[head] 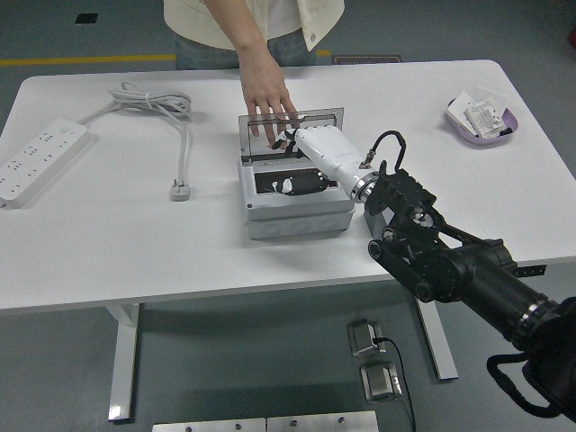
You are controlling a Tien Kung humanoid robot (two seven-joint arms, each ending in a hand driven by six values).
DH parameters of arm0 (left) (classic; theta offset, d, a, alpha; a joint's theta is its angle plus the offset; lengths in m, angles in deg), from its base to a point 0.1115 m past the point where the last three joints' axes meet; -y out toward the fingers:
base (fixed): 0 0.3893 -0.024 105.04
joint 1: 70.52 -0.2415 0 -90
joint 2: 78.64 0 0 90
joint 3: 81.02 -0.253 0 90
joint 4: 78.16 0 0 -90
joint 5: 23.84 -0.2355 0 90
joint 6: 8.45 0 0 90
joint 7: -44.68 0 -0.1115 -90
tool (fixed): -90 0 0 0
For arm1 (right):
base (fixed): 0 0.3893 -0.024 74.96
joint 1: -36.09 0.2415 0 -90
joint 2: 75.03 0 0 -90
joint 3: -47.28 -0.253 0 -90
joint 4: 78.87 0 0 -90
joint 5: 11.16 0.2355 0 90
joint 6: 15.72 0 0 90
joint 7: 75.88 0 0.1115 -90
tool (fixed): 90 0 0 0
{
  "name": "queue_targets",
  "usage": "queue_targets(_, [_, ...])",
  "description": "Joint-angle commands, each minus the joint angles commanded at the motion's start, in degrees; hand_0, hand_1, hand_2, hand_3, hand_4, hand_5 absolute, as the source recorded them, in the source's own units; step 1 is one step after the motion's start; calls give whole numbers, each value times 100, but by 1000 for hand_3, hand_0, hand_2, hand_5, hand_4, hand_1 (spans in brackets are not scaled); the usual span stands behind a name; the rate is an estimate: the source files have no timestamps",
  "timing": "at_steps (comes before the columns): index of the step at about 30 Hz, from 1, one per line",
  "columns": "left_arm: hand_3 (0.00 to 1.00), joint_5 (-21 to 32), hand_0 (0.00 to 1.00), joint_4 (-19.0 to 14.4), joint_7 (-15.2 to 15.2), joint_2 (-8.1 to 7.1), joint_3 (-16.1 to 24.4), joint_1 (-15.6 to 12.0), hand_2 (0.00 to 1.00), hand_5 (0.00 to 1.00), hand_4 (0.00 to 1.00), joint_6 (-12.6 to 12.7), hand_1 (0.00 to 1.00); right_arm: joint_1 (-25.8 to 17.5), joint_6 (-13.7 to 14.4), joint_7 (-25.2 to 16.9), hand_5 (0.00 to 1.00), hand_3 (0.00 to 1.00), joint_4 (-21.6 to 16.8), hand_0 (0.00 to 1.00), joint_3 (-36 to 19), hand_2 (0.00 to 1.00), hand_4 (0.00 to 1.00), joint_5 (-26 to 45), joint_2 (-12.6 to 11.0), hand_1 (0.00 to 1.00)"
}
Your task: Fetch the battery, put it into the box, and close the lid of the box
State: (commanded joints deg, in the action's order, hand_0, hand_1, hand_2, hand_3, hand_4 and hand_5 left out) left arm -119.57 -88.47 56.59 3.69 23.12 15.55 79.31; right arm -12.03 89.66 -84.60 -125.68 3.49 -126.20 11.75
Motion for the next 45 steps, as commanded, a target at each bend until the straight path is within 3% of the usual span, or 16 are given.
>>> queue_targets(10, [681, 1, 638, 0, -3, 25, 11, -10, 675, 200, 695, -1, 668, -174, -221, 177, 633, 686, -921, 648, -332, 586, 998, 74, -203, 498])
queue_targets(15, [680, 1, 638, 0, 3, 32, 8, -13, 674, 201, 691, -2, 668, -66, -250, 221, 636, 683, -1046, 637, -659, 590, 998, 102, -255, 491])
queue_targets(18, [680, -2, 638, 0, 14, 28, 3, -11, 674, 201, 691, -2, 668, 160, -260, 229, 636, 683, -899, 637, -804, 590, 998, 148, -306, 491])
queue_targets(19, [680, -3, 638, 0, 18, 24, 0, -8, 674, 200, 690, -2, 668, 282, -270, 227, 648, 669, -785, 568, -834, 571, 998, 171, -327, 451])
queue_targets(20, [680, -3, 638, 0, 20, 20, -2, -6, 674, 200, 690, -2, 668, 353, -276, 223, 648, 669, -714, 568, -842, 571, 998, 187, -338, 451])
queue_targets(30, [681, -25, 638, 0, 28, -33, -29, 31, 673, 201, 690, -4, 668, 1261, -416, 121, 659, 665, 546, 554, -428, 569, 998, 362, -294, 446])
queue_targets(31, [681, -24, 638, 0, 33, -34, -36, 31, 673, 201, 691, -4, 668, 1329, -451, 141, 668, 665, 691, 606, -343, 577, 998, 300, -260, 479])
queue_targets(37, [681, -34, 638, 0, 65, -33, -61, 32, 672, 202, 691, -5, 668, 1482, -664, 291, 667, 668, 1476, 639, -42, 583, 998, 6, -71, 493])
queue_targets(45, [682, -17, 638, 0, 70, -24, -72, 34, 672, 202, 692, -4, 668, 1333, -720, 344, 697, 683, 1471, 663, 7, 593, 998, -269, -148, 512])
